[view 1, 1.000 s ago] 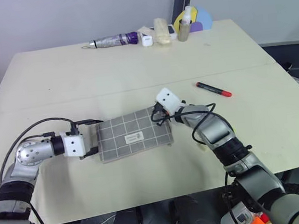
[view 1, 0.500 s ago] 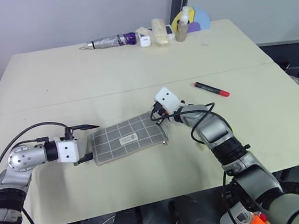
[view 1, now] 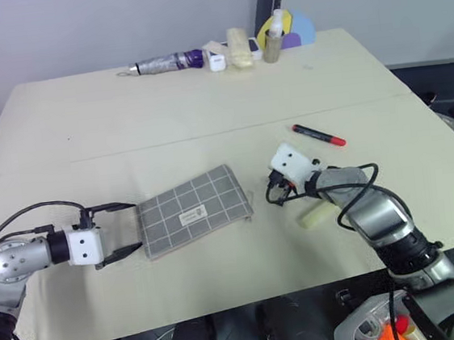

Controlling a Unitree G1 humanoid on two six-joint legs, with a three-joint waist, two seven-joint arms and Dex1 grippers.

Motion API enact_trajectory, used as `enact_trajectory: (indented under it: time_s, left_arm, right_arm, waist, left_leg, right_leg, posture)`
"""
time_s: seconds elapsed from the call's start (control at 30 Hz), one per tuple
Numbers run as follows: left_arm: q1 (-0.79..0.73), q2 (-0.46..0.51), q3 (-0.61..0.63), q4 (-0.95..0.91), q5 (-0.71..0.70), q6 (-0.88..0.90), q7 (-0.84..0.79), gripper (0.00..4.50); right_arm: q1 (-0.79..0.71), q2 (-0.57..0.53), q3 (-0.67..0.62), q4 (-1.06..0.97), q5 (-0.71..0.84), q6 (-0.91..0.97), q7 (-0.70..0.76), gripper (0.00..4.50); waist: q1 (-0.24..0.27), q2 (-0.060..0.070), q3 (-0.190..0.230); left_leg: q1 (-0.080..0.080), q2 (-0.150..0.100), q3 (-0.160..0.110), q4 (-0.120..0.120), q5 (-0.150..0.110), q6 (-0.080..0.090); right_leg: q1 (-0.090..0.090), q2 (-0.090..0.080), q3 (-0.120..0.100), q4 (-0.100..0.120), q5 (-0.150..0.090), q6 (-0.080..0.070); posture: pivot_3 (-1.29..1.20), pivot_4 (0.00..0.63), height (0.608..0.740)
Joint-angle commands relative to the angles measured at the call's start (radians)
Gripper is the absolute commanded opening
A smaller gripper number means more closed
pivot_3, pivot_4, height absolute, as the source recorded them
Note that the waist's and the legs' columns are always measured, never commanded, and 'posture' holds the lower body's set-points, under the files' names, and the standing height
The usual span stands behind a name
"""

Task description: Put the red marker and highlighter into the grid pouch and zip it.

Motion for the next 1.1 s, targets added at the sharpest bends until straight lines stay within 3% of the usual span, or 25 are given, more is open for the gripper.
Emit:
enact_trajectory:
  time_s: [0.03, 0.43, 0.9, 1.1]
  left_arm:
    - [0.041, 0.003, -0.054, -0.049, 0.048, -0.024, -0.037, 4.5]
    - [-0.09, -0.065, -0.096, 0.037, 0.19, -0.115, 0.037, 4.5]
    - [-0.218, -0.123, -0.176, 0.114, 0.151, -0.219, 0.034, 4.5]
    - [-0.216, -0.129, -0.154, 0.098, -0.005, -0.108, -0.007, 1.7]
  right_arm:
    - [-0.001, 0.019, 0.086, -0.038, -0.011, 0.062, 0.017, 0.04]
    - [-0.069, 0.141, 0.129, 0.006, -0.013, 0.087, 0.002, 0.04]
    - [-0.099, 0.178, 0.126, 0.061, -0.018, 0.055, 0.0, 0.04]
    - [-0.103, 0.143, 0.057, 0.052, -0.013, 0.036, -0.006, 0.0]
  waist:
    - [0.0, 0.0, 0.0]
    - [0.011, -0.001, -0.004]
    - [0.026, 0.0, -0.008]
    - [0.027, 0.0, -0.007]
  left_leg:
    - [0.0, 0.0, 0.0, 0.0, 0.0, 0.0]
    - [0.002, -0.001, 0.0, 0.002, 0.0, 0.0]
    - [0.002, 0.0, 0.0, 0.002, 0.0, 0.0]
    - [0.001, 0.0, 0.0, 0.002, 0.0, 0.0]
  right_leg:
    - [0.0, 0.0, 0.0, 0.0, 0.0, 0.0]
    - [0.003, 0.0, 0.0, 0.0, 0.0, 0.0]
    - [0.003, 0.001, 0.0, 0.0, 0.0, 0.0]
    - [0.001, 0.001, 0.0, 0.001, 0.0, 0.0]
  posture:
    - [0.0, 0.15, 0.74]
    - [0.0, 0.15, 0.74]
    - [0.0, 0.15, 0.74]
    - [0.0, 0.15, 0.74]
